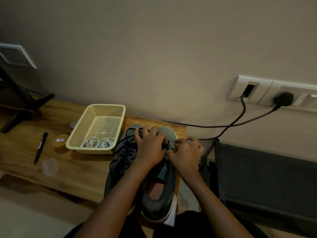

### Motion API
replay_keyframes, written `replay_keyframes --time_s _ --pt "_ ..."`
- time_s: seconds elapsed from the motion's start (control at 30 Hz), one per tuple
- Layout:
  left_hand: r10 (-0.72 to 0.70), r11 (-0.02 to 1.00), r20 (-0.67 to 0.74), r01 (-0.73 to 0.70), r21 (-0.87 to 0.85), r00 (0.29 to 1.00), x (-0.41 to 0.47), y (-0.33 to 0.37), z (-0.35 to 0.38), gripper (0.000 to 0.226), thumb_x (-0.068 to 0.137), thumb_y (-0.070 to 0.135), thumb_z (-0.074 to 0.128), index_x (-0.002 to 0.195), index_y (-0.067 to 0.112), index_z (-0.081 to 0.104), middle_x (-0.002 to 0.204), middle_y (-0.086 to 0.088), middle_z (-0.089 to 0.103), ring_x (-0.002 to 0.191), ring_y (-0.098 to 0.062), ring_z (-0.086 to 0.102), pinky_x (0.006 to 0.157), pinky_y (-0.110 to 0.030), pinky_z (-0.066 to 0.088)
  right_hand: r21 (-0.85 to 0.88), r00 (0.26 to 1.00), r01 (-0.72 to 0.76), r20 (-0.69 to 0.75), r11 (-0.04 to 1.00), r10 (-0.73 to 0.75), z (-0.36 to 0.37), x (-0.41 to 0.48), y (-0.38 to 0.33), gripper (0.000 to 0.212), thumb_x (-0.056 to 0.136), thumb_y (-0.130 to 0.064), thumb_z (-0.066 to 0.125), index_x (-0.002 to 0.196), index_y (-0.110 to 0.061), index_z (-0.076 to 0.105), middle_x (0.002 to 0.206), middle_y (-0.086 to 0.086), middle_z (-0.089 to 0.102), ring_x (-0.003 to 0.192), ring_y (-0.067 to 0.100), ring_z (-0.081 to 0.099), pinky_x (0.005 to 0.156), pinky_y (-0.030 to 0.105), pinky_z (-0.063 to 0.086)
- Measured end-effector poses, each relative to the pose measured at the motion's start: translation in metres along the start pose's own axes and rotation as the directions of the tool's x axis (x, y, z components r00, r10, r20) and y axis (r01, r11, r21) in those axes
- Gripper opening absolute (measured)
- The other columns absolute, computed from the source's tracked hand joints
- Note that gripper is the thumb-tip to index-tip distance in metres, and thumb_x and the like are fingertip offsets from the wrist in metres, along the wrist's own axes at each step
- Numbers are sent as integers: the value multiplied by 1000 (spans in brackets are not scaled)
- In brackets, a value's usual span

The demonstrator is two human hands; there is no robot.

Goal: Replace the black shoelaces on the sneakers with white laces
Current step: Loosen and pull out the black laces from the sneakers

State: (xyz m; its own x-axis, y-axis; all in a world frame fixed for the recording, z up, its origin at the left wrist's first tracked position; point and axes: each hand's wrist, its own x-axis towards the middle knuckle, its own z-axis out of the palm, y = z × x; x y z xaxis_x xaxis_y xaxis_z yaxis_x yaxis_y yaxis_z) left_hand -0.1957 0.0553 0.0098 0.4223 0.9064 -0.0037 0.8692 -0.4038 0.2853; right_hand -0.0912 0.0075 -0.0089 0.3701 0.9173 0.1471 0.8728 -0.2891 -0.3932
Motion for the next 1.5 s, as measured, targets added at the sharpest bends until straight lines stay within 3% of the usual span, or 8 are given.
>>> replay_keyframes --time_s 0.4,0.57,0.67,0.77,0.93,1.3,1.4,1.5 --pt "-2 988 -45 9 155 999 0 12 8 24 97 27 45 113 22 62 152 -2 25 144 -28 1 112 -54 -2 -9 999 -32 5 999 32 -2 -1 0 29 85 -35 55 98 -16 72 121 -9 61 128 20 29 98 34 15" --pt "-82 996 -141 86 28 987 4 1 8 21 97 25 44 116 20 53 146 -1 34 141 -25 12 112 -51 4 -13 999 -53 9 999 53 0 -2 3 28 82 -32 57 100 -15 70 122 -7 60 126 20 30 99 35 17" --pt "-3 1000 -70 2 -20 998 2 1 9 38 91 28 54 128 28 43 147 1 32 141 -26 10 112 -53 2 -14 999 -42 5 999 42 -1 -2 0 29 82 -34 58 103 -15 68 123 -6 59 126 20 30 96 34 16" --pt "41 996 -4 -41 77 999 1 5 8 29 90 32 58 119 32 56 151 0 24 142 -30 3 111 -55 -3 4 999 -41 14 999 41 -4 -3 0 34 83 -38 61 106 -14 67 123 -5 59 127 20 29 98 34 17" --pt "-22 994 -95 32 101 995 1 6 8 16 91 31 56 102 27 66 145 3 37 141 -25 12 112 -52 2 -13 999 -51 13 999 51 -1 -2 2 28 82 -33 58 101 -15 69 120 -5 61 128 20 30 98 36 17" --pt "-251 968 -255 243 -63 934 9 -22 -6 18 95 28 48 108 21 59 134 3 47 134 -22 24 108 -46 11 38 998 -57 18 998 56 0 -1 3 22 82 -29 57 81 -13 72 126 -9 58 126 21 30 95 32 17" --pt "-139 984 -218 110 -141 966 7 -18 -8 23 91 21 51 113 26 53 135 5 45 134 -21 23 106 -43 13 51 998 -43 52 998 40 0 0 1 22 83 -28 56 82 -13 72 131 -10 55 130 22 25 95 31 15" --pt "-5 999 -29 4 -35 1000 3 -7 -3 21 86 27 58 107 31 55 148 3 29 141 -26 6 111 -52 1 72 997 -48 65 996 44 -2 0 1 20 83 -27 57 83 -13 72 132 -10 54 129 21 25 96 32 16"
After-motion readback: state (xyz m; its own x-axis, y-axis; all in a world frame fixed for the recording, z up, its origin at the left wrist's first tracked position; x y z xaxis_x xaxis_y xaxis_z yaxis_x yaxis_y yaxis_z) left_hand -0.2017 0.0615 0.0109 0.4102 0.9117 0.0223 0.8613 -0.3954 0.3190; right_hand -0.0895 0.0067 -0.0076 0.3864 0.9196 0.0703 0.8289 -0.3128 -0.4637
